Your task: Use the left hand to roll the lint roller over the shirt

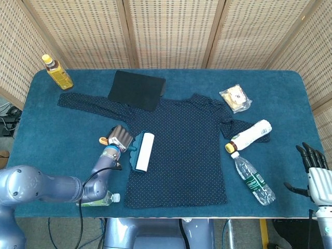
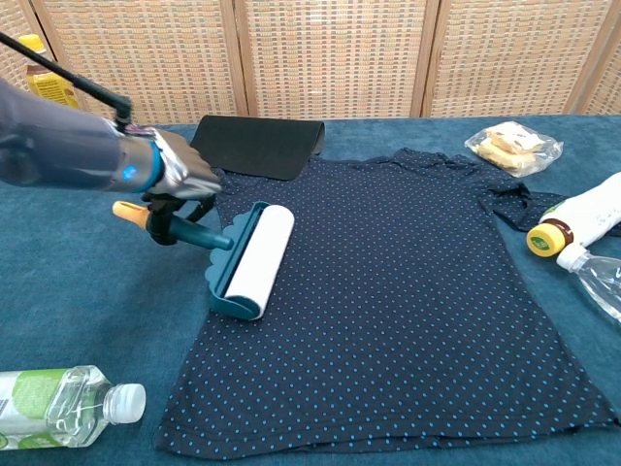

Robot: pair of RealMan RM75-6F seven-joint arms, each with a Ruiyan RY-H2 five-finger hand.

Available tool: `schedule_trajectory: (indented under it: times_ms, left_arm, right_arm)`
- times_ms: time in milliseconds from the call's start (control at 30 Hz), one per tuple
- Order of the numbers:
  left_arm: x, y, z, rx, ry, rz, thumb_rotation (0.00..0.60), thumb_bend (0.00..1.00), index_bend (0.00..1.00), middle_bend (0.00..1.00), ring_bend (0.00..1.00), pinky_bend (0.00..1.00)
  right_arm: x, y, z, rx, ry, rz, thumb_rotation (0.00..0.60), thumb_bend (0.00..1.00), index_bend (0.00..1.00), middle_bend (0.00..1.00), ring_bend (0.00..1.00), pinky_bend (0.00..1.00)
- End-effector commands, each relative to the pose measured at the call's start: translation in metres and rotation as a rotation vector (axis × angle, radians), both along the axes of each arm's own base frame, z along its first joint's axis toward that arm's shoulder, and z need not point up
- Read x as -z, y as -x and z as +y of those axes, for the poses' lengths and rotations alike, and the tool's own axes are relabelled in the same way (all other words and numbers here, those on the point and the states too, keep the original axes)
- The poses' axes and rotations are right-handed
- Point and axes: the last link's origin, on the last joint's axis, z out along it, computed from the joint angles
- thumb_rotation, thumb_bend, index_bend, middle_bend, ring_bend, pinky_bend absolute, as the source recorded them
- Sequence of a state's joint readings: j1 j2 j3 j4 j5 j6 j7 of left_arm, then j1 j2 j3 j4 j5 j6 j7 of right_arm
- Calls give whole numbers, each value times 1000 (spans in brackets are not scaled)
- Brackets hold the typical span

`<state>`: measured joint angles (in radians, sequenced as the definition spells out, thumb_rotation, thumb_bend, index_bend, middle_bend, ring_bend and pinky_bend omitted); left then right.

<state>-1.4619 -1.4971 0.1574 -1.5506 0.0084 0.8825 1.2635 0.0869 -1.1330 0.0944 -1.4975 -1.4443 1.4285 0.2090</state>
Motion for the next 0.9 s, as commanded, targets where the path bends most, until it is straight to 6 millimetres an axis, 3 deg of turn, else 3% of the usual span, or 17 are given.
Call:
schedule_trajectory:
  times_ms: [33,167,333,433,500,533,633,733,800,900]
  left_arm:
    - [-26,22,3,-45,-52,-74,600,747,888,809,671,661]
    - [-58,46,9,-100,-141,-202,600,730,881,794,662,641]
    - [-69,64,10,-111,-187,-277,600,721,875,780,655,633]
    - [-71,72,10,-121,-197,-286,600,692,828,723,619,603]
    - [-71,79,10,-128,-197,-282,600,560,688,598,526,533]
    - [-71,81,10,-134,-196,-280,600,461,558,491,437,479]
    - [-71,87,10,-160,-192,-278,600,285,196,176,145,296]
    - [-70,89,12,-162,-196,-287,600,219,46,11,8,103]
    - [-69,89,13,-161,-199,-300,600,199,5,0,0,14]
    - [-67,90,13,-159,-204,-332,600,198,0,0,0,0]
  right_arm:
    - [0,-1,0,-3,1,3,600,86,0,0,0,0]
    - [3,-5,2,-17,-4,15,600,86,0,0,0,0]
    - [6,-7,3,-25,-9,21,600,86,0,0,0,0]
    - [7,-8,4,-29,-12,26,600,86,0,0,0,0]
    - [8,-9,4,-31,-14,28,600,86,0,0,0,0]
    - [8,-9,4,-31,-14,29,600,86,0,0,0,0]
    - [8,-8,4,-29,-12,32,600,86,0,0,0,0]
    - [9,-8,3,-28,-13,33,600,86,0,0,0,0]
    - [9,-8,3,-27,-13,35,600,86,0,0,0,0]
    - [9,-7,3,-27,-15,36,600,86,0,0,0,0]
